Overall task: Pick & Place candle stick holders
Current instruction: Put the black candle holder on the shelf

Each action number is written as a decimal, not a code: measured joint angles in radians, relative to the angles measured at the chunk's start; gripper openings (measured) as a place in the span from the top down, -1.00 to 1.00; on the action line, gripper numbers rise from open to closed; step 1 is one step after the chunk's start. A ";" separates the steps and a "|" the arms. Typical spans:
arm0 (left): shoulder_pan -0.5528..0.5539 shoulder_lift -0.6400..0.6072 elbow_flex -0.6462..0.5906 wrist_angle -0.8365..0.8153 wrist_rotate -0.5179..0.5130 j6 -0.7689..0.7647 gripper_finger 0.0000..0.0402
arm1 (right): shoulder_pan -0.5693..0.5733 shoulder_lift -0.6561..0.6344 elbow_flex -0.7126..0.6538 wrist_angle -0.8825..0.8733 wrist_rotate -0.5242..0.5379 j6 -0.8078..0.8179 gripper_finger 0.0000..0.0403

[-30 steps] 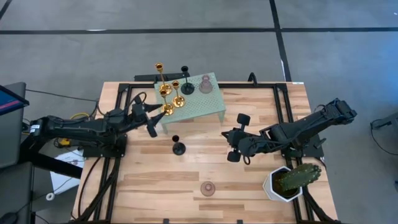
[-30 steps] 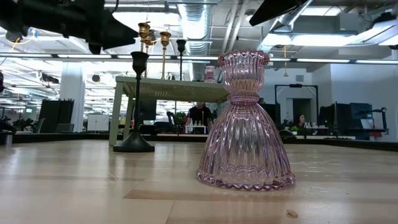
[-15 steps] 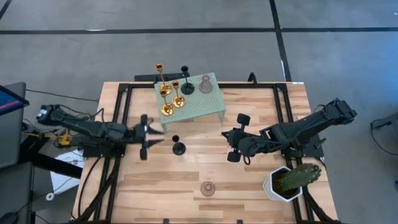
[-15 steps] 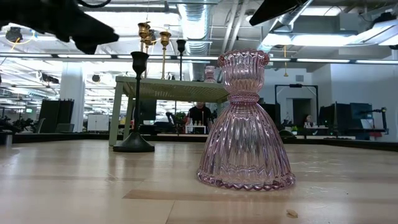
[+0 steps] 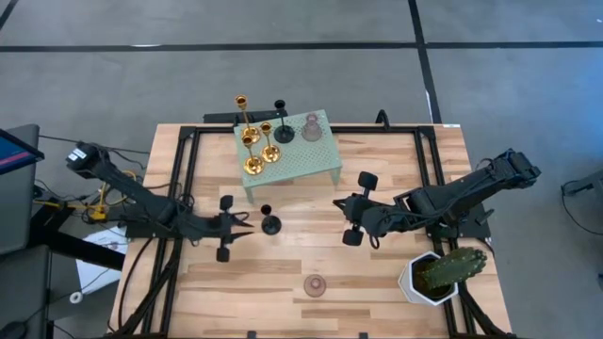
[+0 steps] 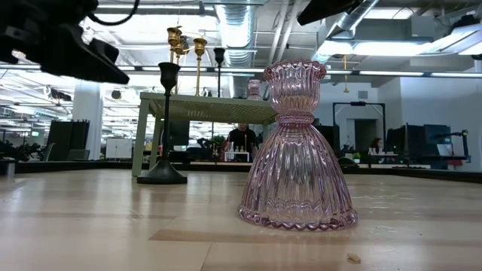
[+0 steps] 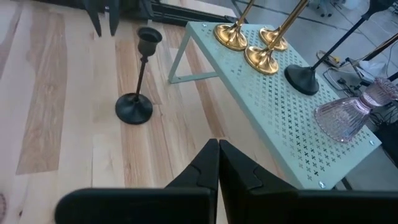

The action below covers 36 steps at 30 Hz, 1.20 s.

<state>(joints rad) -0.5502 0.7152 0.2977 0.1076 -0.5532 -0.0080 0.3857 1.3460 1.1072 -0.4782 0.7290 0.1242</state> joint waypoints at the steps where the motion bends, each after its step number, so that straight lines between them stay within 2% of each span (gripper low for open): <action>1: 0.001 0.024 0.000 0.016 -0.007 -0.013 0.64 | 0.000 0.000 0.000 0.001 -0.001 0.000 1.00; 13: 0.001 0.241 0.001 0.162 -0.194 -0.087 0.81 | 0.000 0.000 0.000 -0.008 -0.002 -0.002 1.00; 18: -0.002 0.292 0.001 0.211 -0.201 -0.088 0.91 | 0.000 0.000 0.000 -0.016 -0.002 -0.002 1.00; 24: -0.003 0.320 0.001 0.214 -0.159 -0.080 0.97 | 0.000 0.000 0.000 -0.016 -0.003 -0.002 1.00; 28: 0.019 0.320 0.001 0.215 -0.156 -0.148 0.88 | 0.000 0.000 0.000 -0.016 -0.003 -0.002 1.00; 31: 0.053 0.335 0.001 0.215 -0.156 -0.249 0.71 | 0.000 0.000 0.000 -0.016 -0.003 -0.002 1.00; 36: 0.094 0.396 0.001 0.226 -0.156 -0.313 0.41 | 0.000 0.000 0.000 -0.016 -0.004 -0.002 1.00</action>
<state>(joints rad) -0.4565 1.1108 0.2985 0.3339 -0.7090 -0.3211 0.3857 1.3460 1.1072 -0.4938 0.7254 0.1219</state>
